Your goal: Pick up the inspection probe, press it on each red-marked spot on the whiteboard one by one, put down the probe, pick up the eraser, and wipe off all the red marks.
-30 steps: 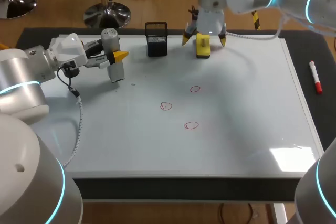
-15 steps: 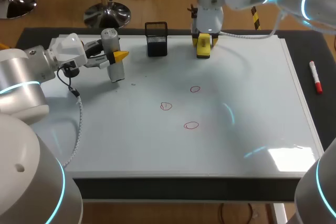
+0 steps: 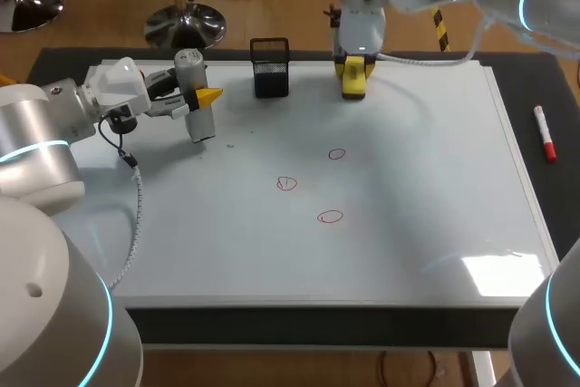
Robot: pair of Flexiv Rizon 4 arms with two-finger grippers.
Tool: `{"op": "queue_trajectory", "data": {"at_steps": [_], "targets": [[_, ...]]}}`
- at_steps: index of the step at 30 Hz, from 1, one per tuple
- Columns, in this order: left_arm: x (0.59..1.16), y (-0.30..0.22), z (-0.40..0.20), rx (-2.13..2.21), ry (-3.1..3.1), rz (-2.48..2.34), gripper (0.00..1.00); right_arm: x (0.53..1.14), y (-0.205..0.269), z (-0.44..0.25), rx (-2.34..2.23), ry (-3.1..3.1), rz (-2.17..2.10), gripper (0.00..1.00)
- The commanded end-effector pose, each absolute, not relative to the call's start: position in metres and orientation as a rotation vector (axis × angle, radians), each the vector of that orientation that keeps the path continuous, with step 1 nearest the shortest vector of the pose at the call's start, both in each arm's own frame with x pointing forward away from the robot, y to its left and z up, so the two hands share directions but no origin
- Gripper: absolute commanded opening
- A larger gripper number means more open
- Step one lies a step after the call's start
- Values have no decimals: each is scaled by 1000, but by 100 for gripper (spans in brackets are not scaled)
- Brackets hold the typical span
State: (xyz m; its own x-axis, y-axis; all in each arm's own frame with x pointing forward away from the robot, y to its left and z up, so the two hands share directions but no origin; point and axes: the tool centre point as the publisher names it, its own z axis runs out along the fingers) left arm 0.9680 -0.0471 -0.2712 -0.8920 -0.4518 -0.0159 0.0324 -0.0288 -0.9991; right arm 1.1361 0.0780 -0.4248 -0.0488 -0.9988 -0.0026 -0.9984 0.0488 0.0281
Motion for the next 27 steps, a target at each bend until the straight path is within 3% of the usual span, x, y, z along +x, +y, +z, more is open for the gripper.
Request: {"op": "queue_trajectory", "data": {"at_steps": [1,14,27], "targets": [[968,-48,-271,-441,1911,-1986,0,1143,75,-413,2137,-2260,-35,0],[968,-48,-271,-441,1911,-1986,0,1152,53,-371,2061,-2384,3,0],[968,-48,-271,-441,1911,-1986,0,1157,1,-335,1900,-2566,80,0]]}}
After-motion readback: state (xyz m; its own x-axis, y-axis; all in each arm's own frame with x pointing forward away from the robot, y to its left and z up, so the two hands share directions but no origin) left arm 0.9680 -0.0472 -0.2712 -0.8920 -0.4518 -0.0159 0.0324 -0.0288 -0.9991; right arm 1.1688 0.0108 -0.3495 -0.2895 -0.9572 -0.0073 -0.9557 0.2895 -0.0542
